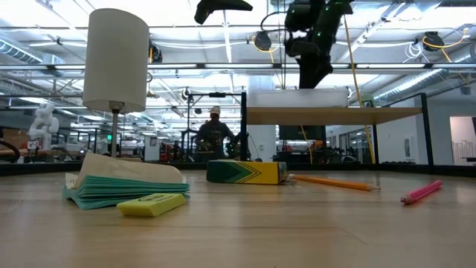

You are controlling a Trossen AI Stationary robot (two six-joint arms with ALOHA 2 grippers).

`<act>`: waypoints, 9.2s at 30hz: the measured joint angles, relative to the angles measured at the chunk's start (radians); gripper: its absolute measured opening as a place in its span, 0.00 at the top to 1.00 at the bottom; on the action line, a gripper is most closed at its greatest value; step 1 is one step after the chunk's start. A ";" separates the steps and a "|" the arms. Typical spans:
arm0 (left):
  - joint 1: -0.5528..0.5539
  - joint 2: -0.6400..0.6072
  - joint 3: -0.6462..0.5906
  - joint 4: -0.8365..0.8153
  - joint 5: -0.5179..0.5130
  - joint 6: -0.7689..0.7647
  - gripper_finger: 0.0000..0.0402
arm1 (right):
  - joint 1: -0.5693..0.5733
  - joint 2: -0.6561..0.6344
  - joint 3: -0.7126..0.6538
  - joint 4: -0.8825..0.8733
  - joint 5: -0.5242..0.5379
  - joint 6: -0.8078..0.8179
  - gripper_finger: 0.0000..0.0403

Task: Pick & place school supplies into a supply box
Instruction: Put the pink pencil into the purple supply box on the shelf

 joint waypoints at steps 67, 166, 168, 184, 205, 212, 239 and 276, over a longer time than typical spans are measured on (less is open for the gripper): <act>-0.437 0.000 0.000 -0.129 -0.363 -0.312 0.48 | 0.928 -0.419 0.001 -0.171 0.018 0.672 0.47; -0.475 0.001 0.000 -0.174 -0.489 -0.364 0.48 | 0.973 -0.194 -1.040 0.827 -0.099 -0.237 0.83; -0.475 0.001 0.000 -0.175 -0.489 -0.364 0.48 | 0.973 -0.193 -1.040 0.828 -0.107 -0.237 0.85; -0.475 0.001 -0.001 -0.175 -0.488 -0.360 0.48 | 0.973 -0.192 -1.041 0.832 -0.112 -0.190 0.94; -0.477 0.001 -0.001 -0.180 -0.484 -0.382 0.48 | 0.976 -0.374 -1.046 0.833 -0.110 0.088 0.94; -0.477 0.001 -0.001 -0.179 -0.452 -0.379 0.48 | 0.976 -0.473 -0.986 0.731 -0.112 0.241 0.94; -0.430 0.001 -0.001 -0.114 -0.312 -0.136 0.20 | 0.976 -0.480 -0.528 0.275 -0.107 0.617 0.96; -0.311 0.317 0.000 0.126 -0.128 0.306 0.42 | 0.869 -0.480 -0.521 0.292 -0.269 0.821 0.96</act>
